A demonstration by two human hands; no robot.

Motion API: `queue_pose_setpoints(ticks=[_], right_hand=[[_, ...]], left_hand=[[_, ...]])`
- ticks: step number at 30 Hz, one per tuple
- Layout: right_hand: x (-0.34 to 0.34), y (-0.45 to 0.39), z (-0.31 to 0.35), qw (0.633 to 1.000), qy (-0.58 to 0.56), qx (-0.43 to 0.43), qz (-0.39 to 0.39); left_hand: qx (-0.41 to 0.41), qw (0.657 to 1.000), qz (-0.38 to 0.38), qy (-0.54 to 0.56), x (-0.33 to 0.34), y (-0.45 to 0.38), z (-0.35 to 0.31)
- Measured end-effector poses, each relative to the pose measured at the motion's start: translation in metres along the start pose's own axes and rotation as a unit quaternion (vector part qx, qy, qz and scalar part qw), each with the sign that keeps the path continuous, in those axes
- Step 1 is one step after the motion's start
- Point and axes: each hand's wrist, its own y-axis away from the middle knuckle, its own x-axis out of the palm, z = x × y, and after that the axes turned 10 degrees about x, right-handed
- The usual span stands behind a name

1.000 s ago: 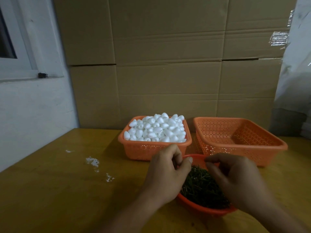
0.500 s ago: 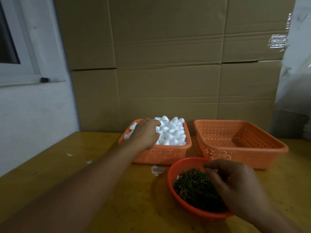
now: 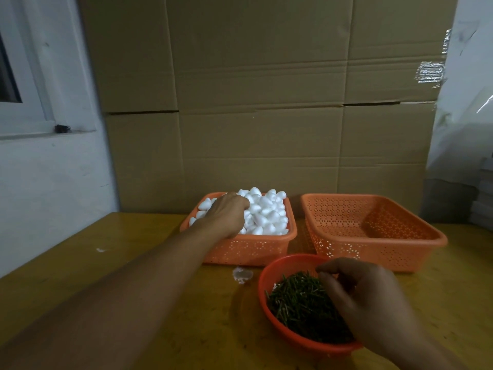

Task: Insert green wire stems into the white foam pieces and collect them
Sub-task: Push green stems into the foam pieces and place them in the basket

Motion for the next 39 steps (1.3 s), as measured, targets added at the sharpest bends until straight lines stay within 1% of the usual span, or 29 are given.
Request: queue_pose_setpoints(ticks=[4, 6, 9, 12, 16, 18, 22, 25, 27, 31, 35, 39], right_hand=[[0.0, 0.0, 0.001, 1.0, 0.007, 0.001, 0.002], [0.0, 0.0, 0.002, 1.0, 0.009, 0.003, -0.002], [0.0, 0.001, 0.003, 1.0, 0.012, 0.003, -0.004], [0.0, 0.001, 0.004, 1.0, 0.01, 0.001, -0.01], [0.0, 0.002, 0.005, 1.0, 0.016, 0.0, -0.008], [-0.001, 0.002, 0.005, 1.0, 0.015, 0.001, -0.006], [-0.001, 0.002, 0.007, 1.0, 0.022, -0.002, -0.008], [-0.002, 0.002, 0.006, 0.999, 0.038, -0.008, -0.01], [-0.003, 0.003, 0.005, 0.997, 0.068, -0.022, 0.007], [-0.005, 0.003, 0.006, 0.987, 0.139, -0.023, 0.073], [-0.006, 0.004, 0.012, 0.975, 0.197, -0.019, 0.103], [-0.004, 0.002, 0.017, 0.961, 0.248, -0.001, 0.126]], left_hand=[[0.0, 1.0, 0.002, 0.018, 0.002, -0.002, 0.001], [0.008, 1.0, -0.009, 0.019, 0.004, 0.0, 0.001], [0.042, 0.997, -0.062, 0.023, 0.004, 0.006, -0.002], [0.057, 0.986, -0.122, 0.094, -0.001, 0.017, -0.012], [0.1, 0.956, -0.193, 0.198, -0.014, 0.037, -0.034], [0.118, 0.938, -0.207, 0.253, -0.019, 0.049, -0.046], [0.111, 0.898, -0.23, 0.358, -0.018, 0.074, -0.065], [0.114, 0.864, -0.218, 0.44, -0.014, 0.093, -0.078], [0.123, 0.847, -0.208, 0.473, -0.011, 0.106, -0.085], [0.139, 0.839, -0.157, 0.502, -0.006, 0.126, -0.095], [0.123, 0.829, -0.121, 0.532, -0.002, 0.135, -0.098], [0.1, 0.794, -0.091, 0.593, -0.001, 0.14, -0.1]])
